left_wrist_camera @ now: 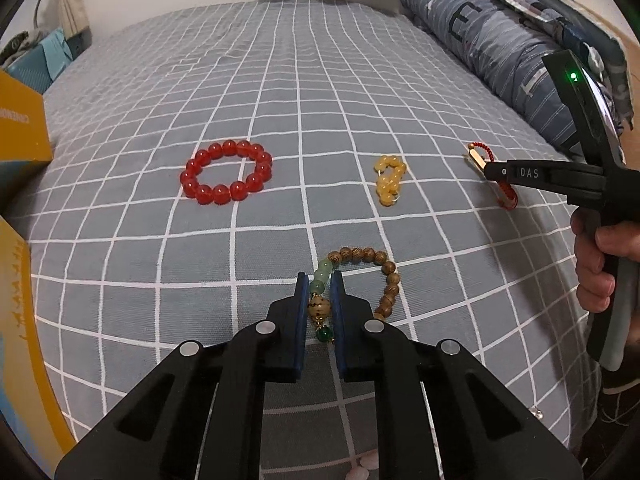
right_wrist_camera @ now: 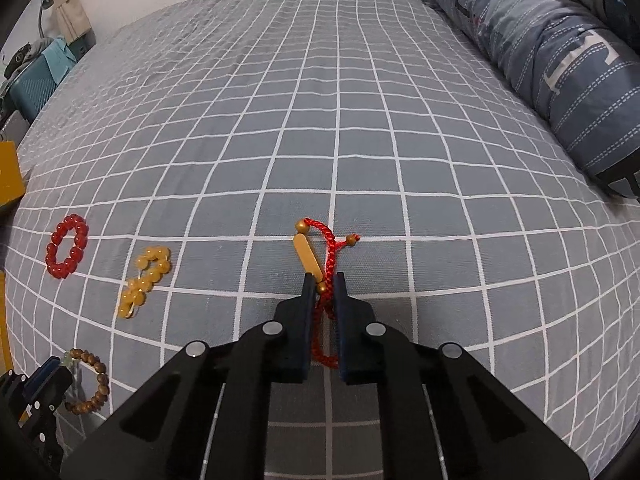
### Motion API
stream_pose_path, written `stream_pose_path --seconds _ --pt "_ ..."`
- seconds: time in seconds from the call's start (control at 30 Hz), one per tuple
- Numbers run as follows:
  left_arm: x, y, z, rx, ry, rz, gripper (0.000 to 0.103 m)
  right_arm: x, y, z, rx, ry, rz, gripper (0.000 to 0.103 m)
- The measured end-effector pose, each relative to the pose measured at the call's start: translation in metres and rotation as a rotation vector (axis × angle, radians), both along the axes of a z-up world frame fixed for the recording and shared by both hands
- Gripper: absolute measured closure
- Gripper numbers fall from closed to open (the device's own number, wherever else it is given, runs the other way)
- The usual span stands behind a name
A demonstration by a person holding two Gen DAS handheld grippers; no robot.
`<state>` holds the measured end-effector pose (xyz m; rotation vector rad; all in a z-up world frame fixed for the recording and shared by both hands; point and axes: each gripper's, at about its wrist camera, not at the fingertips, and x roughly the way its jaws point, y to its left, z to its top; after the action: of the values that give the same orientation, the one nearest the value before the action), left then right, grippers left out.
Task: Organize jewelry
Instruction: 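Grasp the wooden bead bracelet with the left tool while the right tool grasps the second red cord bracelet, then carry both held bracelets over to the white cardboard box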
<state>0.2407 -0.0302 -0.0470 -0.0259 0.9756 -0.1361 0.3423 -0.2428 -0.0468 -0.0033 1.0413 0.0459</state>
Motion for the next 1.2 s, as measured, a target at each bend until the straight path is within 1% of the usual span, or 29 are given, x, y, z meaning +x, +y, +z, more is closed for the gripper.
stream_pose_path --seconds 0.33,0.57,0.9,1.2 --pt "-0.008 0.005 0.018 -0.009 -0.028 0.014 0.092 -0.015 0.001 0.017 -0.005 -0.035 -0.006 0.094" --pt "-0.019 0.01 0.035 -0.015 -0.059 0.019 0.092 -0.033 0.004 0.036 0.006 -0.069 -0.004 0.094" --pt "-0.04 0.026 0.057 -0.001 -0.103 0.062 0.092 -0.066 0.015 0.057 -0.007 -0.111 -0.013 0.094" --pt "-0.057 0.041 0.068 0.008 -0.119 0.107 0.092 -0.104 0.029 0.079 -0.024 -0.159 -0.01 0.094"
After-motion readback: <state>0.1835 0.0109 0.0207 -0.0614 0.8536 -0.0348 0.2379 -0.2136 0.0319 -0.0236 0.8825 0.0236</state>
